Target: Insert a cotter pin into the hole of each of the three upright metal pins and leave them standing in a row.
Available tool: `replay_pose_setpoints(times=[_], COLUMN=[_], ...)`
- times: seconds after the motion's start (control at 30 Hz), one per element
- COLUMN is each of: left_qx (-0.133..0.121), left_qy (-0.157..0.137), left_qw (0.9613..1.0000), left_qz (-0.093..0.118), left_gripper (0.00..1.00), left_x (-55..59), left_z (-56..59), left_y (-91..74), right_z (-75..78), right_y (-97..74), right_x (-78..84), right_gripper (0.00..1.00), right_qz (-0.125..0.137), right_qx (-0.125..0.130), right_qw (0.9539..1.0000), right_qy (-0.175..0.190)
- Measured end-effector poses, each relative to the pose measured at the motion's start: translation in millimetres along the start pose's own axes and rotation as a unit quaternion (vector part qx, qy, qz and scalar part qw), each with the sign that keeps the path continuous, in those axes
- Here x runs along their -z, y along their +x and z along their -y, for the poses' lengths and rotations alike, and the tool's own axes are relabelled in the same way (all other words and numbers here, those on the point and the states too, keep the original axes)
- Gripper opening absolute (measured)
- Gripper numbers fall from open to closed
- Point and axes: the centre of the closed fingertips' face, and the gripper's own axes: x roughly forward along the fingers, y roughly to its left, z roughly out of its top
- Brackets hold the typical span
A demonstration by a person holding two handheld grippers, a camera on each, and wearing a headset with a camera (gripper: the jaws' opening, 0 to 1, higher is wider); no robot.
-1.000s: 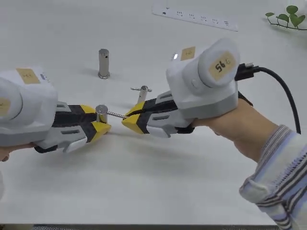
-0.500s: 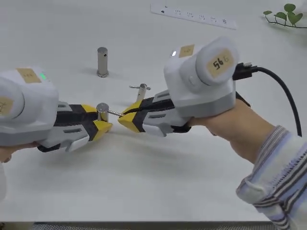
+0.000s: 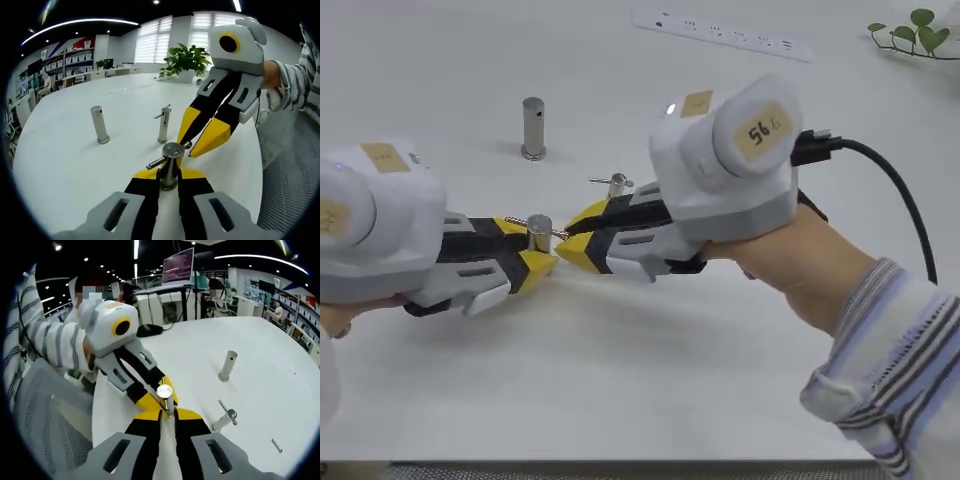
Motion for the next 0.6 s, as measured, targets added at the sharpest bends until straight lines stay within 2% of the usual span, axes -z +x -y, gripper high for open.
replay_pose_setpoints(times=[0.2, 0.5, 0.6], left_qx=[0.0, -0.001, -0.002], left_qy=[-0.002, -0.006, 0.001], left_qw=[1.0, 1.0, 1.0], left_qz=[0.0, 0.001, 0.001], left_gripper=[0.12, 0.12, 0.12], left_x=[0.1, 0.6, 0.6], left_z=[0.3, 0.8, 0.9], left_y=[0.2, 0.0, 0.1], right_z=[0.9, -4.6, -4.5], right_y=[-6.2, -1.6, -2.2], right_x=[-4.0, -5.6, -5.6], right_gripper=[0.04, 0.03, 0.03], right_qz=[0.007, 0.005, 0.005], right_qx=[0.006, 0.0, 0.0], right_qw=[1.0, 1.0, 1.0], right_qy=[-0.002, -0.003, 0.0])
